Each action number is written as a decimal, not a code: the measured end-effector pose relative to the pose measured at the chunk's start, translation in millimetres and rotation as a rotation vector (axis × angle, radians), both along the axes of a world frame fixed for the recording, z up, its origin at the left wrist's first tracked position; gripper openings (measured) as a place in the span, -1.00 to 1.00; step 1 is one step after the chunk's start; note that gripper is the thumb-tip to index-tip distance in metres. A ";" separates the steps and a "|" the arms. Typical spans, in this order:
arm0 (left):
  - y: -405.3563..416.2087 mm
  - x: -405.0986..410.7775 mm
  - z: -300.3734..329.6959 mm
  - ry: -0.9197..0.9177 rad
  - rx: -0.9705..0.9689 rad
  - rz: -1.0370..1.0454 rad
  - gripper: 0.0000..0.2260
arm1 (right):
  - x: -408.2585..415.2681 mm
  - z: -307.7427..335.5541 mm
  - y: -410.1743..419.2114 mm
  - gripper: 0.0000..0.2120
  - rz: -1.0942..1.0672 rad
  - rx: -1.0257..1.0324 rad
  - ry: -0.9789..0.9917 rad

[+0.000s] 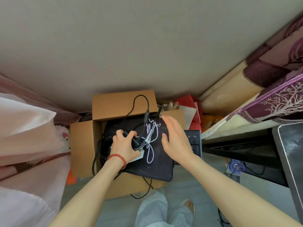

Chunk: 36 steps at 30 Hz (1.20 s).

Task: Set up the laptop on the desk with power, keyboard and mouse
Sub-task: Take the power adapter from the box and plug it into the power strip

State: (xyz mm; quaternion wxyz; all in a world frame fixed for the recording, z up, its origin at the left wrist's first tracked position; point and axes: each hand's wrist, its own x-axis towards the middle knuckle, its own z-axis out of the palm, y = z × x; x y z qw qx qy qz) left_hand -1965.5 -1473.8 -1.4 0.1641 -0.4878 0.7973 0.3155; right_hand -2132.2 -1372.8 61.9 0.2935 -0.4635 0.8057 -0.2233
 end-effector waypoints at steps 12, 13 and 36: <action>-36.1 -1.4 46.8 0.256 0.110 0.138 -0.52 | -11.2 3.3 -55.5 -0.26 0.442 0.239 0.009; -36.7 -1.2 44.3 0.266 0.110 0.144 -0.52 | -15.5 -1.8 -58.0 -0.31 0.356 0.252 -0.028; -31.5 -0.6 67.7 0.457 0.076 0.214 -0.55 | -49.8 -2.5 -42.5 -0.41 0.410 0.322 -0.056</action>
